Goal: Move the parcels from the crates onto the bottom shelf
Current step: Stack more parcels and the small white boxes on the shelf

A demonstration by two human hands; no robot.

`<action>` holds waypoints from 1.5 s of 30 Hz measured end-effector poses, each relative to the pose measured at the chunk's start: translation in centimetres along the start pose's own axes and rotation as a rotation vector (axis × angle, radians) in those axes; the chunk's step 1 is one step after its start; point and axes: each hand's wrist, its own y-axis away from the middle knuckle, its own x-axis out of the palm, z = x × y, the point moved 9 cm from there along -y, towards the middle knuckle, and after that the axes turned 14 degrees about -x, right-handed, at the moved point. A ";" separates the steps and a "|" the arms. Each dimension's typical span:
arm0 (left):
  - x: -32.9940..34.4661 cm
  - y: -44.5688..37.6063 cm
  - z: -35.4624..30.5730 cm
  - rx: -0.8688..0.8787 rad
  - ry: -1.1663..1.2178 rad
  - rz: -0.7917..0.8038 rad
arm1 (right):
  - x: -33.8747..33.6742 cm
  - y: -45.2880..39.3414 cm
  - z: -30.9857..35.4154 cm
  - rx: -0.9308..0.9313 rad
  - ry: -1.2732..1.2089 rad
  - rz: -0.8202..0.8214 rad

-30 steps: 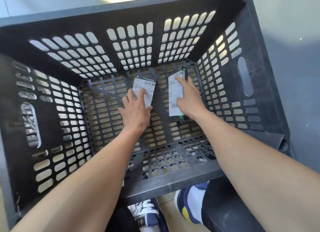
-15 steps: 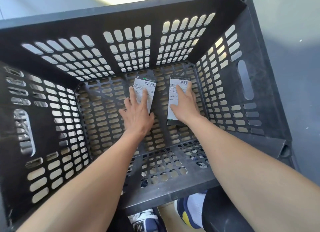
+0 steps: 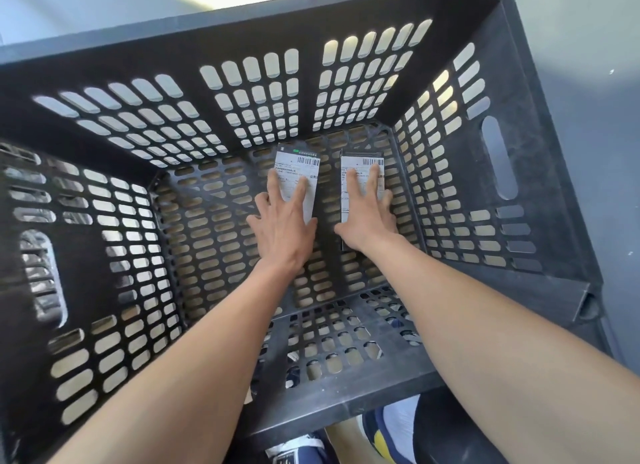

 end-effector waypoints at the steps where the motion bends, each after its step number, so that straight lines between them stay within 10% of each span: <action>1: -0.5 0.1 -0.4 0.011 0.013 -0.009 | -0.5 0.1 0.0 -0.006 -0.016 -0.012; 27: -25.3 26.0 -1.1 0.337 0.015 -0.330 | -18.6 32.6 7.5 -0.182 0.007 -0.531; 45: -30.4 44.2 -10.8 0.672 0.013 -0.423 | -24.5 53.8 -0.9 -0.028 0.014 -0.831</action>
